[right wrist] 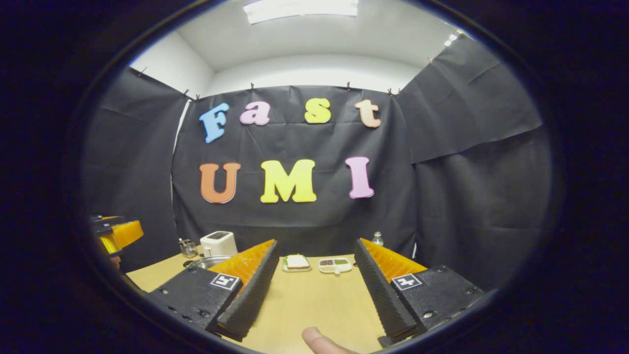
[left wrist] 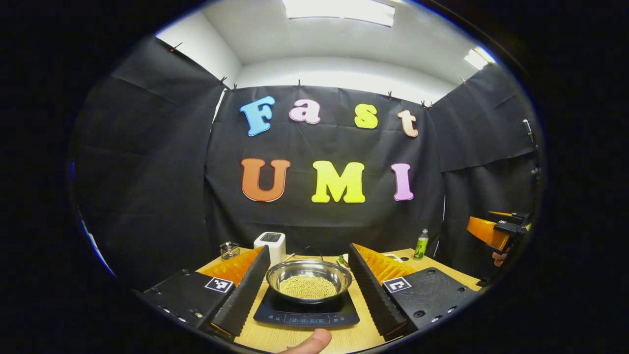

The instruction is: First push the handle of the pot to place it horizontally, then grasp the pot with both hands and set it on the induction cooktop.

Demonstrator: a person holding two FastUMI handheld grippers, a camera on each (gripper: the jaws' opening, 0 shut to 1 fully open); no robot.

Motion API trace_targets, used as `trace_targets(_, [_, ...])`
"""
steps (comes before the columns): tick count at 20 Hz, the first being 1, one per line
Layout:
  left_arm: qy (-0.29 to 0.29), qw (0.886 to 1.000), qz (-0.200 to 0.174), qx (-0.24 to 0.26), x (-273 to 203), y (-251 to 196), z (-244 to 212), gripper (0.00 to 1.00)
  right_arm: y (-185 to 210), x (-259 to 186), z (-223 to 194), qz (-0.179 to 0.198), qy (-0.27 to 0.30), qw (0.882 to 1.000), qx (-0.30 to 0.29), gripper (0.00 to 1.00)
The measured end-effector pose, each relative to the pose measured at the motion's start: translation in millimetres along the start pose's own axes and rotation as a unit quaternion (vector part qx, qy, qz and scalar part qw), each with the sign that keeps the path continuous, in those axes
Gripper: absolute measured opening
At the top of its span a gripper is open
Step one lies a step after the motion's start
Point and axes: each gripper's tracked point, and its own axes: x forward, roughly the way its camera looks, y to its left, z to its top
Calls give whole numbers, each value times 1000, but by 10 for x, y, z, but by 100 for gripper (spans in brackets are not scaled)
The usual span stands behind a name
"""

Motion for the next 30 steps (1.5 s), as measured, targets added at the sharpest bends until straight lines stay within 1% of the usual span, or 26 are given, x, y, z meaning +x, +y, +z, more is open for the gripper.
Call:
trace_targets(1, [-1,1000,-2,0,-22,-16,5,95,-12,-45,20,-2,-2,1000,-1,98])
trace_targets(4, [2,1000,-16,-7,-67,-69,-17,95,-8,-192,60,1,-10,1000,-3,98])
trace_targets(8, [12,1000,-4,4,-77,3,-118,95,19,-293,66,9,-17,1000,-6,96])
trace_targets(10, [16,1000,-3,2,-71,26,-159,95,22,-281,66,8,-16,1000,-4,98])
trace_targets(13, [23,1000,-9,-10,-70,32,-220,95,56,-279,78,14,-18,1000,-4,96])
trace_targets(16, [23,1000,-2,-1,-62,90,-221,95,84,-264,69,16,-17,1000,-2,96])
trace_targets(19, [21,1000,-6,1,-67,70,-225,95,126,-248,46,20,-12,1000,2,98])
trace_targets(20, [21,1000,-8,1,-67,49,-229,95,134,-236,35,22,-10,1000,3,96])
trace_targets(30, [20,1000,-9,12,-76,17,-269,95,160,-241,-4,25,-8,1000,6,97])
